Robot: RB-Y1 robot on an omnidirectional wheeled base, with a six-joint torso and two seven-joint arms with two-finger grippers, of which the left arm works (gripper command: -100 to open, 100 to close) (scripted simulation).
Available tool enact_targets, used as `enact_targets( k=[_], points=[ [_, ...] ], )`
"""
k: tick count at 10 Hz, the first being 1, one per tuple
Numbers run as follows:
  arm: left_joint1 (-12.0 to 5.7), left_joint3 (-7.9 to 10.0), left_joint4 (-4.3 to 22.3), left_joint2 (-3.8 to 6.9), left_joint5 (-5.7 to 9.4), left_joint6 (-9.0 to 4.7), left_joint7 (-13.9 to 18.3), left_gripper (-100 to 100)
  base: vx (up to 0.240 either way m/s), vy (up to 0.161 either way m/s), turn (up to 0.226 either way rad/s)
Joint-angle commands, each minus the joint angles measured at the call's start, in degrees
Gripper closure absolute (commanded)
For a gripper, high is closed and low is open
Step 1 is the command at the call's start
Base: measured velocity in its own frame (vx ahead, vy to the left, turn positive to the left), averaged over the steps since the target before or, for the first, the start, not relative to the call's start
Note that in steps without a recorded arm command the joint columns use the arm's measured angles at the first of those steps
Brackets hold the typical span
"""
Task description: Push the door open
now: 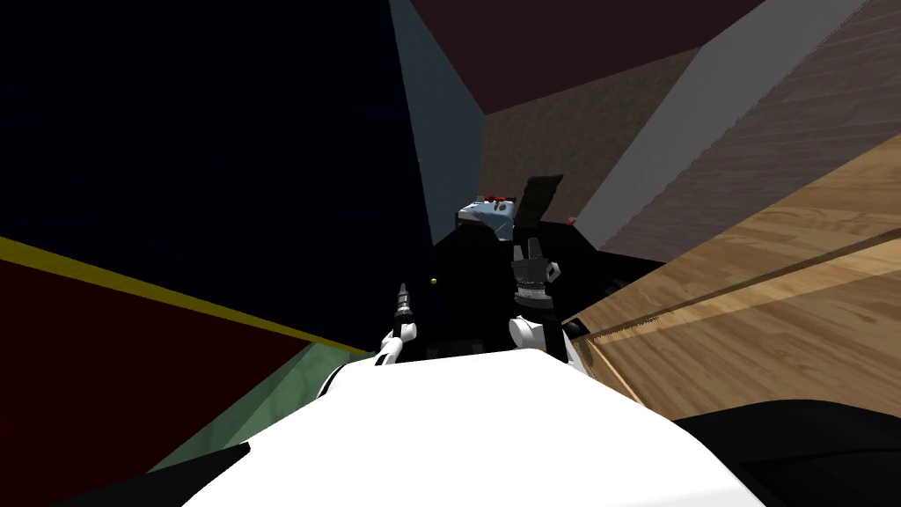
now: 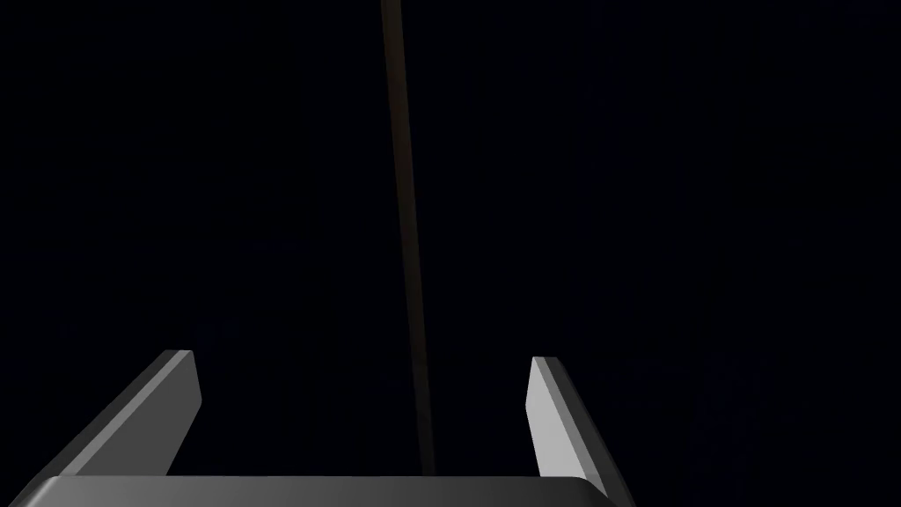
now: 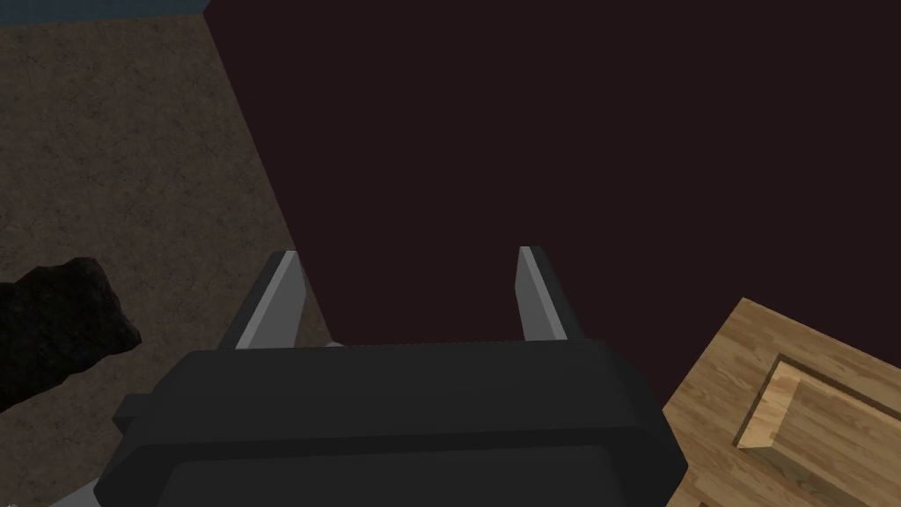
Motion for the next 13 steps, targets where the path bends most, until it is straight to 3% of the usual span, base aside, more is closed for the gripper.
enact_targets(
  k=[1, 3, 4, 5, 6, 7, 8, 13],
  points=[
    [1.19, -0.18, -2.3, -0.69, 0.03, 1.01, -0.06, -100, 0.054, -0.153, -0.007],
    [1.05, -0.21, -2.11, -3.34, 0.44, 0.9, -0.37, -100, 0.014, -0.18, -0.039],
    [1.05, -0.21, -2.11, -3.34, 0.44, 0.9, -0.37, -100, 0.006, -0.142, -0.004],
    [0.98, -0.23, -2.02, -5.03, 0.63, 0.85, -0.51, -100, -0.004, -0.159, -0.044],
    [0.96, -0.23, -1.99, -5.82, 0.7, 0.83, -0.56, -100, -0.014, -0.193, -0.036],
    [1.43, -0.26, -3.05, -5.41, 0.6, 1.23, -0.67, -100, -0.008, -0.087, 0.006],
    [1.43, -0.26, -3.05, -5.41, 0.6, 1.23, -0.67, 100, 0.001, 0.011, -0.001],
    [1.43, -0.26, -3.05, -5.41, 0.6, 1.23, -0.67, 100, 0.002, 0.019, -0.001]
  ],
)
